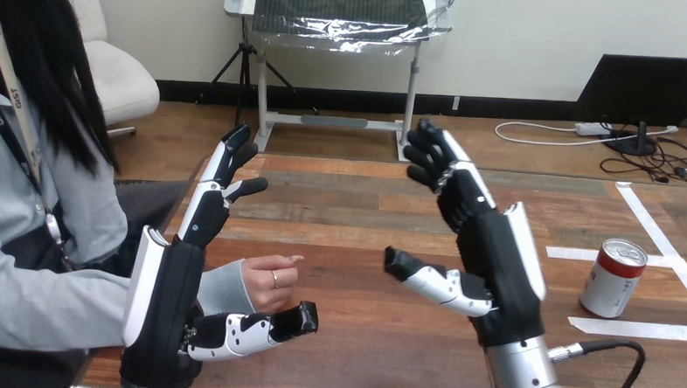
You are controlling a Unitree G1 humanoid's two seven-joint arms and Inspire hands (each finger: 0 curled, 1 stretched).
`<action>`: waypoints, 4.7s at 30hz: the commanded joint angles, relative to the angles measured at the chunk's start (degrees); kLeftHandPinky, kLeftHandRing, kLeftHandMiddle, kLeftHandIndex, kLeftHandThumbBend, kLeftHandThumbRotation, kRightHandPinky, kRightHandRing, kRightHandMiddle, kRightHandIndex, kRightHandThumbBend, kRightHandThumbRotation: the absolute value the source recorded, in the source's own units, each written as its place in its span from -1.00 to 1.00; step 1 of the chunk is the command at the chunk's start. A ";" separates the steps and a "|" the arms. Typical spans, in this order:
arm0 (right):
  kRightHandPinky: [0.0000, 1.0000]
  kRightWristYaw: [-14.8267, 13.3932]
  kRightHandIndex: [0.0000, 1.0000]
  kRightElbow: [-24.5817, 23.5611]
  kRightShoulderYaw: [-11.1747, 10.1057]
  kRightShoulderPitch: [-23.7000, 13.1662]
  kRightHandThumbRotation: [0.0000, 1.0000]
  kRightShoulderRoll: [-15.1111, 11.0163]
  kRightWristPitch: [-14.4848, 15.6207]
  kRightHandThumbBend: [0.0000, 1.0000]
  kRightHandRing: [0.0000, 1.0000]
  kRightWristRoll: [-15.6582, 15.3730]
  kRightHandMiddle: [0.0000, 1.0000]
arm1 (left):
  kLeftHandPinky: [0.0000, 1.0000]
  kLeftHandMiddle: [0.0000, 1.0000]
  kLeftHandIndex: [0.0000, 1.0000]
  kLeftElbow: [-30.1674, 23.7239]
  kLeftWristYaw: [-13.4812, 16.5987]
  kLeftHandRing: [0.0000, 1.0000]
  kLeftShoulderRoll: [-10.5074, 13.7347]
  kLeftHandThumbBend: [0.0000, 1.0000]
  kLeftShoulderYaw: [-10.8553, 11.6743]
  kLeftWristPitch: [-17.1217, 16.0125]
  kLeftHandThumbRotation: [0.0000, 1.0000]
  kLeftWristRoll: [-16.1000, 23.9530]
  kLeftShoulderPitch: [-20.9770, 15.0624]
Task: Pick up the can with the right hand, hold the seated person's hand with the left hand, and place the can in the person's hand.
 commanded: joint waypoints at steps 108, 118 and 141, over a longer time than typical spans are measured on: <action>0.91 -11.86 0.87 6.14 -17.23 -12.38 -0.04 -16.83 15.17 1.00 0.86 5.86 0.84 | 0.68 0.95 0.92 -0.77 -3.94 0.88 0.49 1.00 0.50 0.42 0.32 -5.48 -2.07; 0.96 -11.59 0.88 8.90 -17.22 -12.69 -0.01 -18.00 19.14 1.00 0.89 5.84 0.84 | 0.71 0.97 0.93 -0.51 -6.10 0.90 0.65 1.00 0.00 -0.03 0.28 -8.21 -1.91; 0.95 -16.62 0.90 14.36 -14.96 -12.11 -0.06 -19.98 27.23 0.98 0.89 0.26 0.80 | 0.68 0.96 0.92 -1.58 -8.95 0.88 0.75 1.00 0.33 -0.31 0.28 -10.77 -1.00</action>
